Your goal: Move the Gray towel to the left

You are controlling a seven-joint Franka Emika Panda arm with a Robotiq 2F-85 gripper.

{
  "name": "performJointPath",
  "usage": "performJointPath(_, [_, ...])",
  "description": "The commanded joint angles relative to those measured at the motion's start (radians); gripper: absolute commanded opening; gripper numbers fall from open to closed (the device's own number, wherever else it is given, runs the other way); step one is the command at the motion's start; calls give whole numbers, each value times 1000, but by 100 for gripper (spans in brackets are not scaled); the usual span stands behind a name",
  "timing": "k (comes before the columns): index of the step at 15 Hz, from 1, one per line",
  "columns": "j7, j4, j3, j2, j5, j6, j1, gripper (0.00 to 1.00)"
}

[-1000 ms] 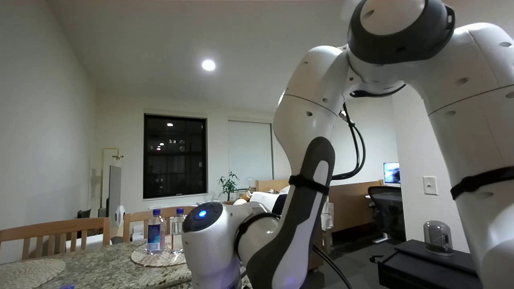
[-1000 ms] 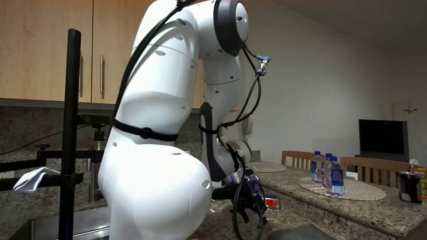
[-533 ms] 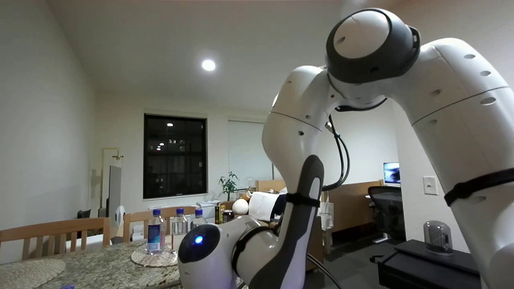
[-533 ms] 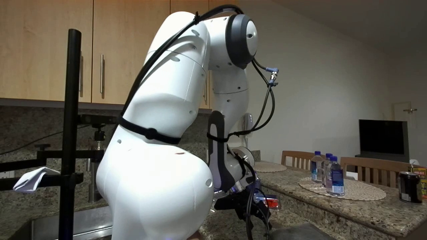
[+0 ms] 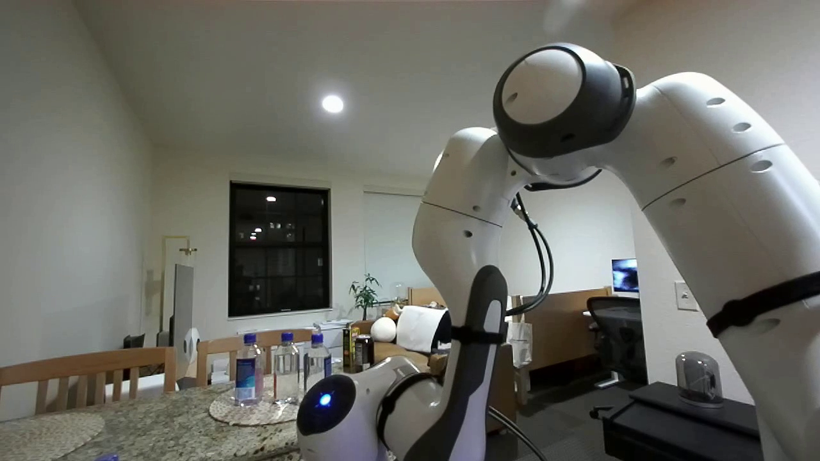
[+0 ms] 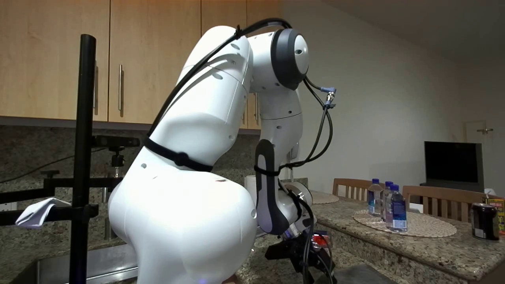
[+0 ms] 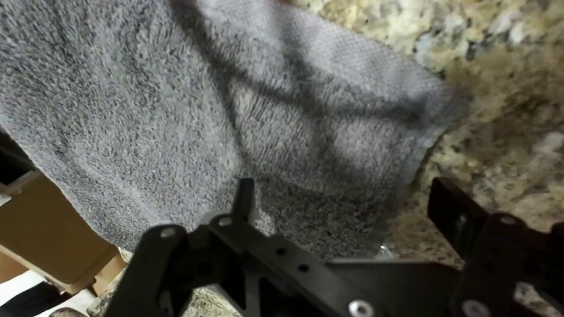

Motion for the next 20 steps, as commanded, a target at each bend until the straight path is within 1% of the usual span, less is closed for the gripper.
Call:
performJointPath(1, [40, 16, -28, 21, -43, -16, 19, 100])
performJointPath(5, [11, 17, -33, 40, -29, -7, 10, 100])
performJointPath(6, [7, 17, -33, 44, -27, -8, 11, 92])
performJointPath(7, [-2, 17, -31, 46, -20, -3, 8, 73])
performJointPath(14, [-35, 15, -23, 54, 17, 2, 5, 27])
performJointPath(16, [-44, 13, -24, 57, 26, 3, 2, 15])
performJointPath(17, [-50, 12, -24, 58, 33, 6, -1, 11])
performJointPath(20, [-73, 8, -25, 50, 59, 7, -6, 9])
